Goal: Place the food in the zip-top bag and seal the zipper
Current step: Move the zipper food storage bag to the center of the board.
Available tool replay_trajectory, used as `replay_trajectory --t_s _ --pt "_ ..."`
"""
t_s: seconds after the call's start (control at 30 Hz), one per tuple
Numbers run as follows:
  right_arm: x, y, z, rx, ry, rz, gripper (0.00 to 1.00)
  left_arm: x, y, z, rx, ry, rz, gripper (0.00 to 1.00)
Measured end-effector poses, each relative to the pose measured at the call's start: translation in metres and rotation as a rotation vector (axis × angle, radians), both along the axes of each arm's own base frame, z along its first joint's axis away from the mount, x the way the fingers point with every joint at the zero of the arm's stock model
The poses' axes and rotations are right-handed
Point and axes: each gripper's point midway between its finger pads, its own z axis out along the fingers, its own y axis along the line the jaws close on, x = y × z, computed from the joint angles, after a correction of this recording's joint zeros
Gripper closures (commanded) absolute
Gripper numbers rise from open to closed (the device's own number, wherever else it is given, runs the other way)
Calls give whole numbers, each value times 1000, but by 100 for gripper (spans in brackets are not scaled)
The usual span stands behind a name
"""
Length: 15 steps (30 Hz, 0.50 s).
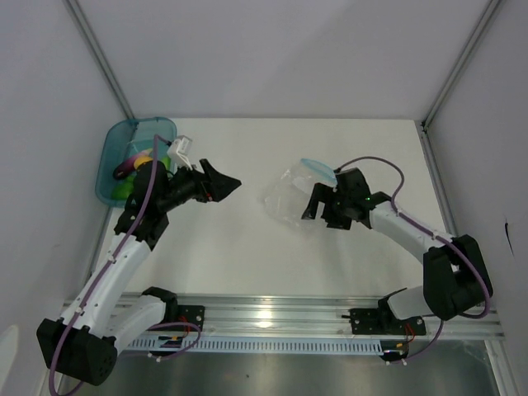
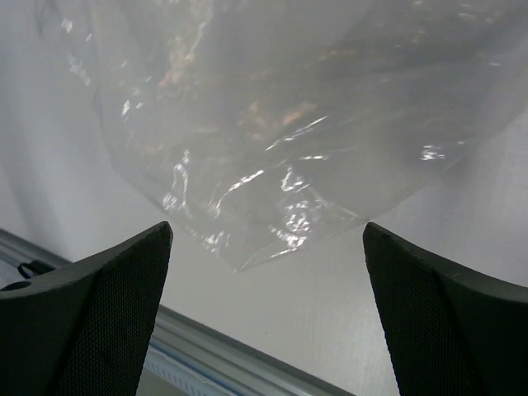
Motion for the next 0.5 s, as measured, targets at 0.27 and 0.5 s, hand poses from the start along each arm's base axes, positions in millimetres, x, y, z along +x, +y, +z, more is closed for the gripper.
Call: replay_trajectory --t_s 0.27,0.5 --pt "-2 78 33 54 -64 185 1 4 9 -6 38 31 61 24" --pt "51 12 63 58 -142 24 0 9 24 3 67 22 130 10"
